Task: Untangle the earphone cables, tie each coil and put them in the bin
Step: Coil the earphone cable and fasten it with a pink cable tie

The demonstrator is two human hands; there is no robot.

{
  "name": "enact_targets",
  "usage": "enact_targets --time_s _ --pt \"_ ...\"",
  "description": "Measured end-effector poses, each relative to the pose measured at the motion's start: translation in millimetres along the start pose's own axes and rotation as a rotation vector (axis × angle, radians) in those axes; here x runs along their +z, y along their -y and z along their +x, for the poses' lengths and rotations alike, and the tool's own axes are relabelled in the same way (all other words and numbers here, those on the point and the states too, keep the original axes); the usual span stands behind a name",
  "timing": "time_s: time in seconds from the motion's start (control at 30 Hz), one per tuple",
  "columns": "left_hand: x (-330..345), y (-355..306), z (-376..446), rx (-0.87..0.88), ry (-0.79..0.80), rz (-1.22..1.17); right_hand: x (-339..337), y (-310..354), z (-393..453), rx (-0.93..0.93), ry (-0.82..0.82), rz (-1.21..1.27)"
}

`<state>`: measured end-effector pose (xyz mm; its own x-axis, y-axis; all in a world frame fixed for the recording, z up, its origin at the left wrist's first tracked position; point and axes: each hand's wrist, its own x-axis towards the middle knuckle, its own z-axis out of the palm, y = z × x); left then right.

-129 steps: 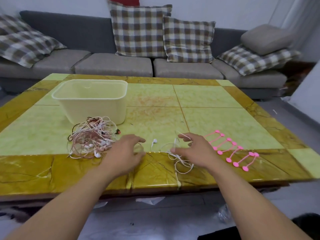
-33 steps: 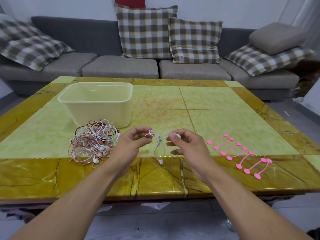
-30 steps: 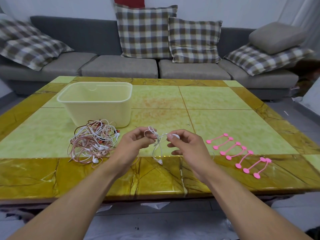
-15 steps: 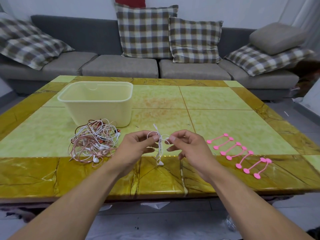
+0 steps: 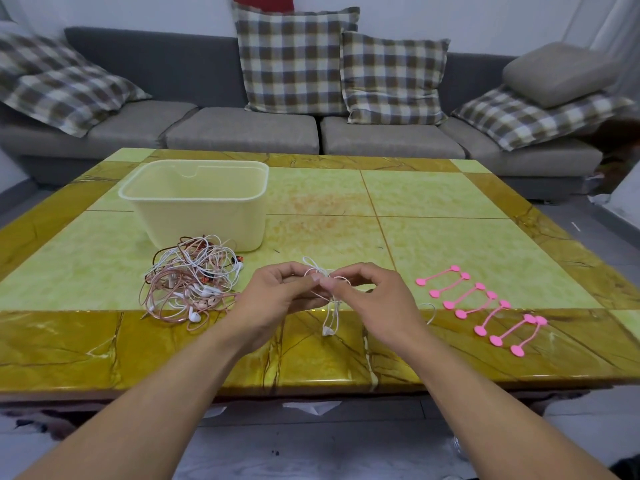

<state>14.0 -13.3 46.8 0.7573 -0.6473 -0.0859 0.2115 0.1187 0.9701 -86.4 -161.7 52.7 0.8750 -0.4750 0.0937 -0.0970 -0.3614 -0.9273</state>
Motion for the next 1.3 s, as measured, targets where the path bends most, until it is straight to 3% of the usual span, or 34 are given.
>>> enact_targets --time_s 0.17,0.4,0.67,1.0,1.2,1.3 --pt "-2.7 0.3 1.2 -0.037 0.038 0.039 0.3 -3.6 2.3 -0.012 -0.065 -0.035" --pt "-0.8 -7.7 2.7 -0.154 -0.08 -0.271 2.0 -1.6 1.0 0.057 -0.06 0.136" --pt "0.4 -9.9 4.9 -0.235 -0.065 -0.386 3.4 0.5 -0.6 0.099 -0.015 0.143" --pt "1.5 -2.6 11.9 -0.143 -0.081 -0.278 6.8 -0.3 0.4 0.124 -0.037 0.262" --pt "0.2 -3.5 10.9 -0.218 0.015 -0.342 4.6 1.8 0.6 0.182 -0.02 0.265" --pt "0.6 -2.9 9.6 -0.233 -0.036 -0.209 2.1 2.9 0.2 0.168 -0.018 0.209"
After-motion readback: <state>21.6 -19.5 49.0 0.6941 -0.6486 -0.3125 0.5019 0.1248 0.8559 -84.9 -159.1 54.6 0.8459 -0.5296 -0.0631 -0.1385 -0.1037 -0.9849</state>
